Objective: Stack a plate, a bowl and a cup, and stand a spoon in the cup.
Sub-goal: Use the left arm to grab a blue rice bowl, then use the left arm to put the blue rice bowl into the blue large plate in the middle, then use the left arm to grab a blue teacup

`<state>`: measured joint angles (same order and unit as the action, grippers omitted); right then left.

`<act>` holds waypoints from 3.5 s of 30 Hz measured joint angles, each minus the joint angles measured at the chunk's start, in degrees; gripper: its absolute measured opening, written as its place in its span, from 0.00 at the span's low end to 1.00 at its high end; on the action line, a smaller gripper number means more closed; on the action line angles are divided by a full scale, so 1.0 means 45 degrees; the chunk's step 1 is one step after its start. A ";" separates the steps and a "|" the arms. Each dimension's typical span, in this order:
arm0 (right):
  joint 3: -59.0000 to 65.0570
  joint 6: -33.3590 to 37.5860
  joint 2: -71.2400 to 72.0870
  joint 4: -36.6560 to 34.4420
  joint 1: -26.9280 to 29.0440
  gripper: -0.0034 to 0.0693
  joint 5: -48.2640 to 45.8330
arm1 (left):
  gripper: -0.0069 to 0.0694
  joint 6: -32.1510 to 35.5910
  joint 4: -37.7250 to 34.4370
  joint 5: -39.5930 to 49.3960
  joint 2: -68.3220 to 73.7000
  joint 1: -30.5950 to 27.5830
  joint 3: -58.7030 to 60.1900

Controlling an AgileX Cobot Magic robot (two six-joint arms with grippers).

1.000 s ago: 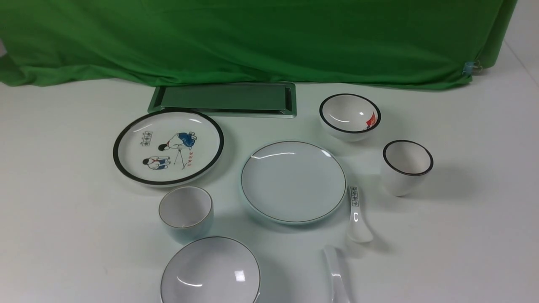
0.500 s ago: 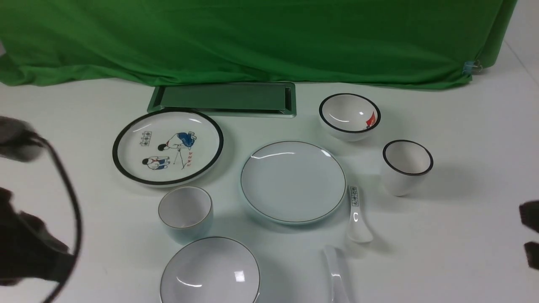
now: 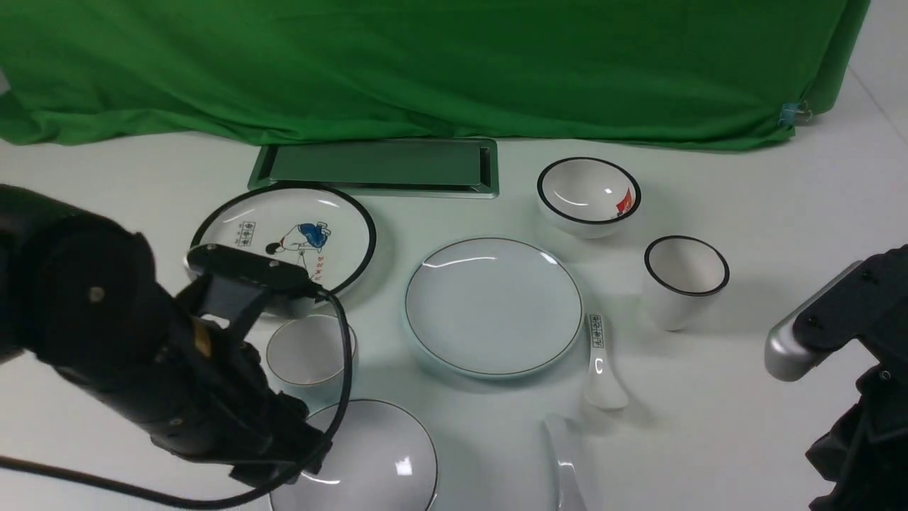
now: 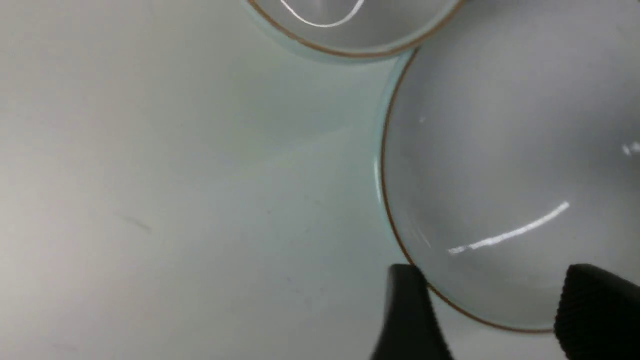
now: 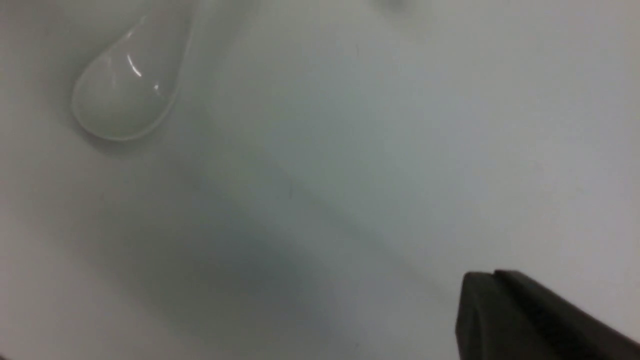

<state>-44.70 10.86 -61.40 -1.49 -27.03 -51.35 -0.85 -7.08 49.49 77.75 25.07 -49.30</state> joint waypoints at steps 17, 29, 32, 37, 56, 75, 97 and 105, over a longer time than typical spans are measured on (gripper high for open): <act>0.0000 0.0175 0.0000 0.0011 -0.0039 0.11 0.1794 | 0.14 -0.1166 0.0356 -0.3540 0.1640 0.0003 0.1642; 0.0000 0.0178 0.0000 0.0011 -0.0039 0.11 0.1801 | 0.08 0.0610 -0.1207 -0.1217 0.0138 0.0003 0.0774; 0.0000 0.0178 0.0000 0.0011 -0.0039 0.12 0.1801 | 0.08 0.1208 -0.1877 -0.0743 -0.0521 0.0014 -0.0147; 0.0000 0.0179 0.0000 0.0011 -0.0039 0.12 0.1865 | 0.08 0.2010 -0.2149 0.0099 -0.0422 0.0014 -0.2575; 0.0000 0.0179 0.0000 0.0051 -0.0039 0.13 0.0942 | 0.08 0.3318 -0.2596 0.1734 0.8686 -0.0830 -1.1939; 0.0000 0.0231 0.0000 0.0332 -0.0039 0.15 0.3230 | 0.10 0.3396 -0.2352 0.0994 1.0907 -0.1206 -1.2839; 0.0000 0.0189 0.0000 0.0332 -0.0039 0.16 0.3105 | 0.69 0.2396 -0.0086 0.4358 0.7154 -0.1019 -1.3530; 0.0000 0.0189 -0.0014 0.0332 -0.0039 0.18 0.2924 | 0.62 0.1384 0.2043 0.4343 0.4689 -0.1206 -0.9078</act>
<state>-44.70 11.71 -61.46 0.00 -27.21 -38.20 5.37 2.12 69.03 98.85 19.64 -90.15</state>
